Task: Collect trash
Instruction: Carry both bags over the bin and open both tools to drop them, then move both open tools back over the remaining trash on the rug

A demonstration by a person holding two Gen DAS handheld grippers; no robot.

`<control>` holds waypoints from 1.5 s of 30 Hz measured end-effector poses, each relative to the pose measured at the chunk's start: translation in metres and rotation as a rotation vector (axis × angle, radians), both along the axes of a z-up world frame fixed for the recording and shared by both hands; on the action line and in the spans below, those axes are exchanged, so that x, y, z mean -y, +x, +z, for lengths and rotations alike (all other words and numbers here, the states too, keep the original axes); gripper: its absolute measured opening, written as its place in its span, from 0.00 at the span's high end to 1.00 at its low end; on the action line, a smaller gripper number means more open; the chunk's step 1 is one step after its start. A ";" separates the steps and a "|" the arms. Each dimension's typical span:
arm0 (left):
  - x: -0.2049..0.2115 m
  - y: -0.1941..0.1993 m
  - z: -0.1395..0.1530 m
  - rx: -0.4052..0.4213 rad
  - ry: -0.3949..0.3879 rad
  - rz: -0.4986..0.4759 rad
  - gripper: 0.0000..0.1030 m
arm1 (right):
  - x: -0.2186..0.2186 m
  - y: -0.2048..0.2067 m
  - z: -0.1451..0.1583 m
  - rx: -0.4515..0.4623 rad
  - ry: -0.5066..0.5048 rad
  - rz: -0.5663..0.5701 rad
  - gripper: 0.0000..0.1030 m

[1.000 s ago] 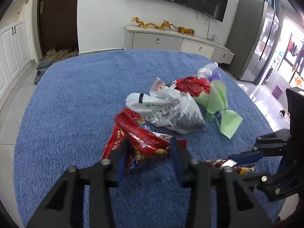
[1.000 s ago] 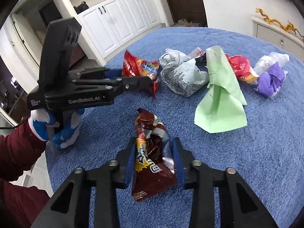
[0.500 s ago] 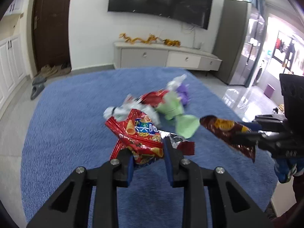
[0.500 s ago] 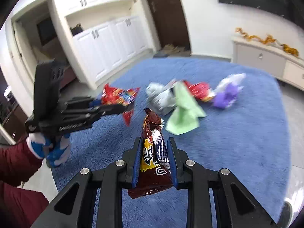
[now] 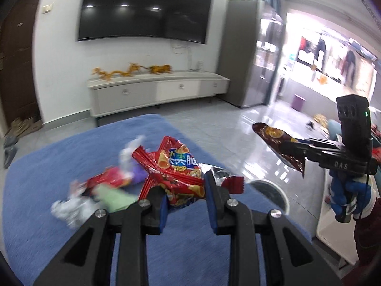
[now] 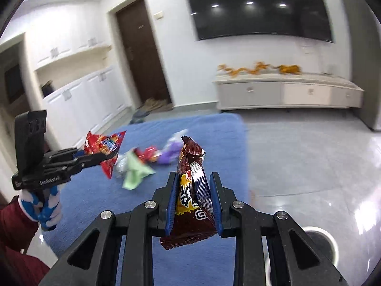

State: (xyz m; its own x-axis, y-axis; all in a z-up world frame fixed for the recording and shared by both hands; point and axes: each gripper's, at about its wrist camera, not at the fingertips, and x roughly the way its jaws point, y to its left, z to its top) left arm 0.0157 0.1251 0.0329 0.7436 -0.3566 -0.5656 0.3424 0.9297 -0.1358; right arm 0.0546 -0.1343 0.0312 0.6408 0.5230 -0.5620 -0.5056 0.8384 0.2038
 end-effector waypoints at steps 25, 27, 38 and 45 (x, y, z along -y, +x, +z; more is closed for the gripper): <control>0.318 0.131 -0.098 -0.391 0.072 -0.465 0.61 | 0.249 0.037 -0.195 -0.455 0.075 -0.630 0.63; 0.323 0.137 -0.107 -0.418 0.061 -0.465 0.50 | 0.252 0.035 -0.203 -0.471 0.080 -0.641 0.61; 0.336 0.138 -0.128 -0.471 0.047 -0.466 0.48 | 0.269 0.036 -0.235 -0.516 0.081 -0.686 0.58; 0.325 0.128 -0.114 -0.407 0.070 -0.433 0.48 | 0.268 0.034 -0.230 -0.506 0.083 -0.691 0.57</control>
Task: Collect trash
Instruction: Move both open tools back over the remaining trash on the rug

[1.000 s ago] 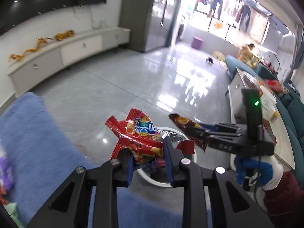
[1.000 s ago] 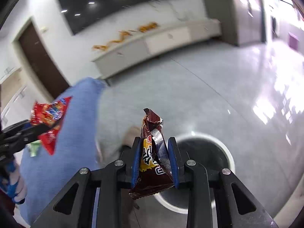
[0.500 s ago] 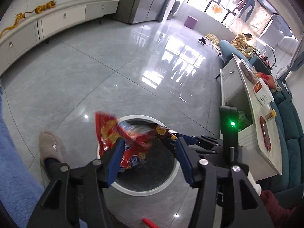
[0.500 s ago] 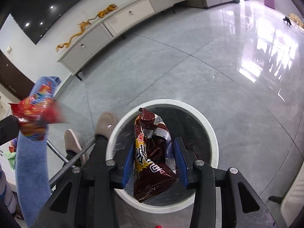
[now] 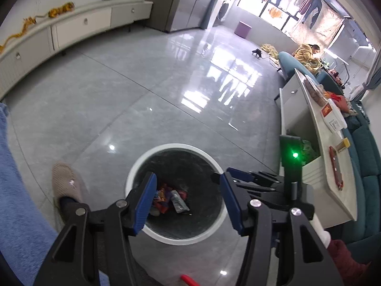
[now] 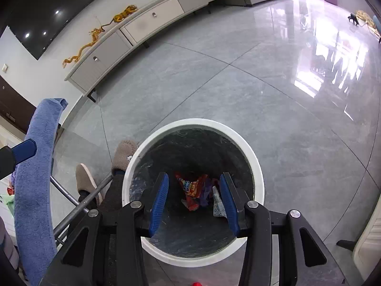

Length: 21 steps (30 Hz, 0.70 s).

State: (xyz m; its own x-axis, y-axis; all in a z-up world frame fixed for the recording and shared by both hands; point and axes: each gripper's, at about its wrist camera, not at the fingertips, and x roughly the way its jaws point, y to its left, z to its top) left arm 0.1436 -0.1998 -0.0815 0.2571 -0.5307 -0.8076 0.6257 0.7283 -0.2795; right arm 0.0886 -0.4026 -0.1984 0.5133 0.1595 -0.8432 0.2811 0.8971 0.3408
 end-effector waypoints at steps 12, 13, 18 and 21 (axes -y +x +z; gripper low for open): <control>-0.072 -0.034 0.035 0.167 0.027 0.139 0.41 | -0.027 -0.001 0.055 0.083 -0.063 0.041 0.57; -0.081 -0.037 0.039 0.183 0.027 0.150 0.41 | -0.033 -0.001 0.062 0.094 -0.069 0.049 0.57; -0.138 -0.055 0.066 0.276 0.012 0.245 0.41 | -0.062 0.001 0.093 0.150 -0.090 0.096 0.57; -0.171 -0.065 0.078 0.311 0.003 0.299 0.41 | -0.085 0.003 0.115 0.186 -0.108 0.139 0.57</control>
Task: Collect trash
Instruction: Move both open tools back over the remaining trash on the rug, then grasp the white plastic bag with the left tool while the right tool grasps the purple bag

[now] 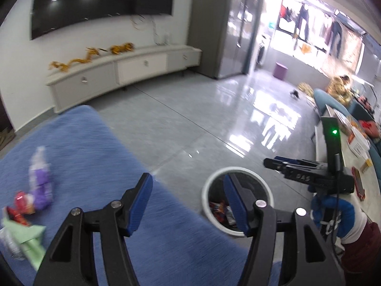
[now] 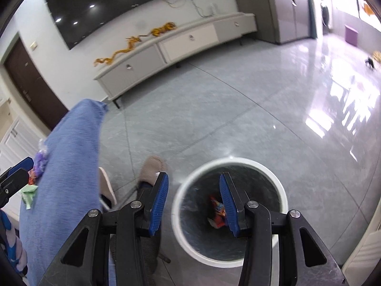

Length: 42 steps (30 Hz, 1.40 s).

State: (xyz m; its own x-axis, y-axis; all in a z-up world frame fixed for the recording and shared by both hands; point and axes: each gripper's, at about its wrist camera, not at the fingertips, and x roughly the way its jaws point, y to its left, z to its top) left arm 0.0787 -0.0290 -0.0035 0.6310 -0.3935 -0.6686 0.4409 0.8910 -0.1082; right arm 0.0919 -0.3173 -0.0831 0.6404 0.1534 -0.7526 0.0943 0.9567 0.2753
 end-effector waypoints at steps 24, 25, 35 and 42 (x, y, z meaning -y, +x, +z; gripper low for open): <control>-0.281 -0.061 -0.040 0.003 0.004 0.600 0.31 | -0.209 0.023 0.076 0.117 -0.077 0.407 0.57; -0.283 -0.058 -0.042 -0.003 0.006 0.602 0.31 | -0.218 0.027 0.072 0.110 -0.074 0.424 0.57; -0.270 -0.022 -0.062 -0.043 0.091 0.570 0.31 | -0.286 0.064 0.051 0.066 -0.066 0.568 0.57; -0.278 -0.010 -0.071 -0.069 0.069 0.576 0.31 | -0.324 0.084 0.038 0.039 -0.034 0.643 0.57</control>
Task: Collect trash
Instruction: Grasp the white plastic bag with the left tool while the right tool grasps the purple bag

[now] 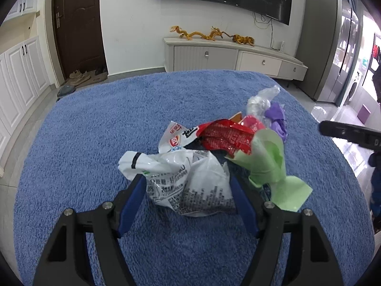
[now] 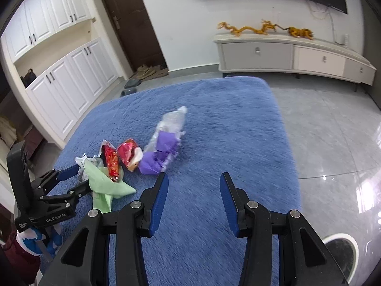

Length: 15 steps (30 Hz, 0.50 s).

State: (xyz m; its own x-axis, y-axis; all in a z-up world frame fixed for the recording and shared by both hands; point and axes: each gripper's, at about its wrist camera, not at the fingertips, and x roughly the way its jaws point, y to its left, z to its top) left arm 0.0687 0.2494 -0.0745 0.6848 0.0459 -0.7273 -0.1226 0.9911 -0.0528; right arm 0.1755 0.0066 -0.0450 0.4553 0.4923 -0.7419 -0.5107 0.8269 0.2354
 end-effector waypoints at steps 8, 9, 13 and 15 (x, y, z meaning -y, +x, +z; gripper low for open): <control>-0.010 -0.003 -0.005 -0.006 -0.081 0.001 0.32 | -0.032 0.023 -0.016 -0.052 0.060 0.020 0.55; -0.010 -0.003 -0.005 -0.005 -0.085 0.000 0.33 | -0.035 0.026 -0.018 -0.059 0.067 0.019 0.55; -0.013 -0.005 -0.005 -0.002 -0.100 -0.002 0.40 | -0.047 0.036 -0.026 -0.079 0.080 0.021 0.55; -0.014 -0.006 -0.003 0.002 -0.111 -0.003 0.42 | -0.053 0.042 -0.031 -0.093 0.084 0.018 0.55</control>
State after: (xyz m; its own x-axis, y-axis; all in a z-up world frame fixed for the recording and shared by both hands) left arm 0.0631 0.2632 -0.0778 0.6861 -0.0364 -0.7266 -0.1198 0.9795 -0.1622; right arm 0.2176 0.0597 -0.0762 0.3766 0.5622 -0.7363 -0.4979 0.7931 0.3509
